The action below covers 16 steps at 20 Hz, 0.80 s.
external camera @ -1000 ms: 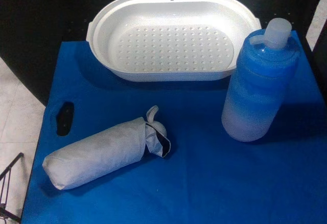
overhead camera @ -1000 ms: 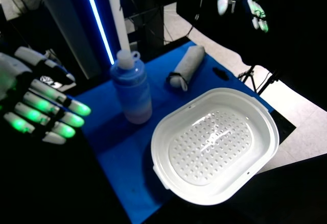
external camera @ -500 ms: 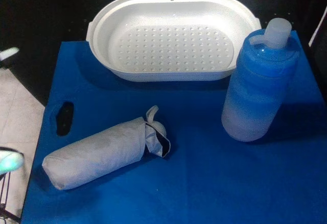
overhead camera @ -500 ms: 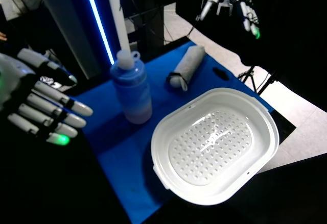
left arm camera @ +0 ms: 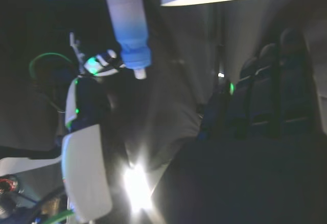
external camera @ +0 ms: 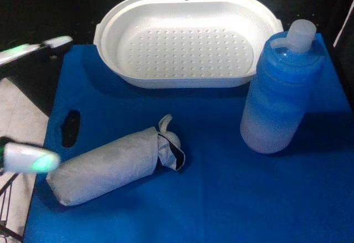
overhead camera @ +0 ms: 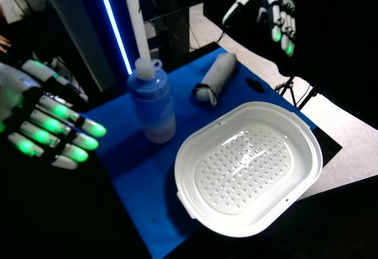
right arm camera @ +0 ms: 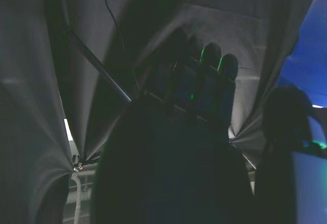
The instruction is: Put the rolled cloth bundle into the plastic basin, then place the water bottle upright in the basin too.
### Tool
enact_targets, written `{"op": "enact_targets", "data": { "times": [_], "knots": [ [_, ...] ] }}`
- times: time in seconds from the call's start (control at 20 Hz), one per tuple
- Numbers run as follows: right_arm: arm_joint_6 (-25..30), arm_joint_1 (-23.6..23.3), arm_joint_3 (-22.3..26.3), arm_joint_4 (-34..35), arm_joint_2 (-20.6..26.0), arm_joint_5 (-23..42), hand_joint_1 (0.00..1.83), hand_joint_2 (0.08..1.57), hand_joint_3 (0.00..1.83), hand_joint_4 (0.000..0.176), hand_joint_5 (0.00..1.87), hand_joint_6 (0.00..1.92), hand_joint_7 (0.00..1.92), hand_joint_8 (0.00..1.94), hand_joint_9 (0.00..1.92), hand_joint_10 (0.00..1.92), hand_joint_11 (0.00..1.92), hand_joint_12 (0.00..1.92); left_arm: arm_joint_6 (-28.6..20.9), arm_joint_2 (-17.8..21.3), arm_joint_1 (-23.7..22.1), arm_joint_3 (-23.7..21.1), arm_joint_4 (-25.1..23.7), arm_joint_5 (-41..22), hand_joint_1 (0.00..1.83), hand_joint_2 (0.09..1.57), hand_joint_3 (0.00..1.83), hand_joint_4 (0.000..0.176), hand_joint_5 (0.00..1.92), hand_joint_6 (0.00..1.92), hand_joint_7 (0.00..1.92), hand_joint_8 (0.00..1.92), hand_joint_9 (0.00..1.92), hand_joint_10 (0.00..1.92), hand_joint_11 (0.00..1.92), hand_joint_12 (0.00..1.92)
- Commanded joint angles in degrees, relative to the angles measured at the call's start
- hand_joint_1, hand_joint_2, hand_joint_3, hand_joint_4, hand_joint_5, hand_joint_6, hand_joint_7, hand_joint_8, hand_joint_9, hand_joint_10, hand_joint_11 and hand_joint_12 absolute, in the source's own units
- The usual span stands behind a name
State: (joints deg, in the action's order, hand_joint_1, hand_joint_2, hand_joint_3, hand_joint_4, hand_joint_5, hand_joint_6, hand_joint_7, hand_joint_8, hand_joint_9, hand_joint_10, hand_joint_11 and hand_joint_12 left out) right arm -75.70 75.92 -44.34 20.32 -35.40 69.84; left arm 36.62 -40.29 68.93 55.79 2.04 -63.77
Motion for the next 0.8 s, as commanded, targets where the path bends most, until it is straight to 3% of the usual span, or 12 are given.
{"op": "enact_targets", "data": {
  "times": [0.0,0.1,0.15,0.2,0.25,0.3,0.45,0.5,0.65,0.75],
  "knots": [
    [0.19,-0.44,-0.35,0.55,0.42,6.61,0.46,1.49,0.00,0.000,0.34,0.00,0.36,0.00,0.27,0.00,0.00,0.62,-0.13,-0.63,-1.52,0.41,-0.78,-1.95,0.67,0.77,0.00,0.176,0.08,0.00,0.17,0.01,0.22,0.01,0.13,0.04],
    [0.19,-0.43,-0.35,0.56,0.46,6.60,0.48,1.49,0.00,0.000,0.33,0.00,0.36,0.00,0.27,0.00,0.00,0.58,-0.23,-1.98,-5.77,1.46,-4.86,3.48,0.70,0.76,0.00,0.176,0.10,0.00,0.20,0.00,0.25,0.00,0.22,0.10],
    [0.18,-0.43,-0.35,0.56,0.50,6.60,0.51,1.49,0.00,0.000,0.33,0.00,0.36,0.00,0.28,0.00,0.00,0.60,-0.55,-2.61,-7.46,1.80,-6.89,5.80,0.62,0.79,0.01,0.176,0.08,0.00,0.22,0.01,0.27,0.01,0.28,0.14],
    [0.17,-0.43,-0.35,0.56,0.55,6.60,0.52,1.50,0.00,0.000,0.33,0.00,0.37,0.00,0.28,0.00,0.00,0.61,-1.01,-3.07,-8.60,2.00,-8.48,7.46,0.60,0.79,0.00,0.176,0.07,0.00,0.22,0.01,0.28,0.01,0.23,0.28],
    [0.17,-0.43,-0.35,0.57,0.57,6.59,0.52,1.49,0.00,0.000,0.34,0.00,0.37,0.00,0.28,0.00,0.00,0.63,-1.62,-3.71,-9.42,2.30,-10.07,9.06,0.61,0.79,0.00,0.176,0.05,0.00,0.23,0.00,0.30,0.00,0.06,0.72],
    [0.17,-0.43,-0.35,0.57,0.57,6.59,0.49,1.49,0.00,0.000,0.33,0.00,0.36,0.00,0.28,0.00,0.00,0.60,-2.20,-4.19,-9.81,2.56,-10.93,10.14,0.62,0.78,0.00,0.176,0.06,0.00,0.25,0.00,0.32,0.00,0.00,0.94],
    [0.17,-0.43,-0.34,0.59,0.57,6.59,0.52,1.49,0.00,0.000,0.33,0.00,0.36,0.00,0.28,0.00,0.00,0.60,-5.34,-6.81,-11.27,4.10,-15.08,14.05,0.62,0.82,0.00,0.176,0.08,0.00,0.26,0.00,0.34,0.00,0.00,1.07],
    [0.17,-0.43,-0.34,0.59,0.57,6.59,0.53,1.49,0.00,0.010,0.33,0.00,0.37,0.00,0.28,0.00,0.00,0.61,-5.40,-7.23,-11.69,4.23,-15.86,14.96,0.63,0.81,0.00,0.176,0.10,0.00,0.27,0.00,0.34,0.00,0.00,1.11],
    [0.17,-0.43,-0.34,0.60,0.60,6.59,0.51,1.48,0.00,0.003,0.33,0.00,0.37,0.00,0.30,0.00,0.00,0.65,-5.42,-9.14,-14.28,4.67,-20.88,19.99,0.66,0.81,0.00,0.176,0.17,0.00,0.35,0.00,0.36,0.00,0.00,0.99],
    [0.17,-0.43,-0.34,0.61,0.67,6.59,0.54,1.48,0.00,0.000,0.33,0.00,0.37,0.00,0.29,0.00,0.00,0.62,-5.53,-10.03,-15.84,4.72,-24.21,22.74,0.66,0.82,0.00,0.176,0.15,0.00,0.36,0.00,0.39,0.01,0.00,1.09]
  ]
}}
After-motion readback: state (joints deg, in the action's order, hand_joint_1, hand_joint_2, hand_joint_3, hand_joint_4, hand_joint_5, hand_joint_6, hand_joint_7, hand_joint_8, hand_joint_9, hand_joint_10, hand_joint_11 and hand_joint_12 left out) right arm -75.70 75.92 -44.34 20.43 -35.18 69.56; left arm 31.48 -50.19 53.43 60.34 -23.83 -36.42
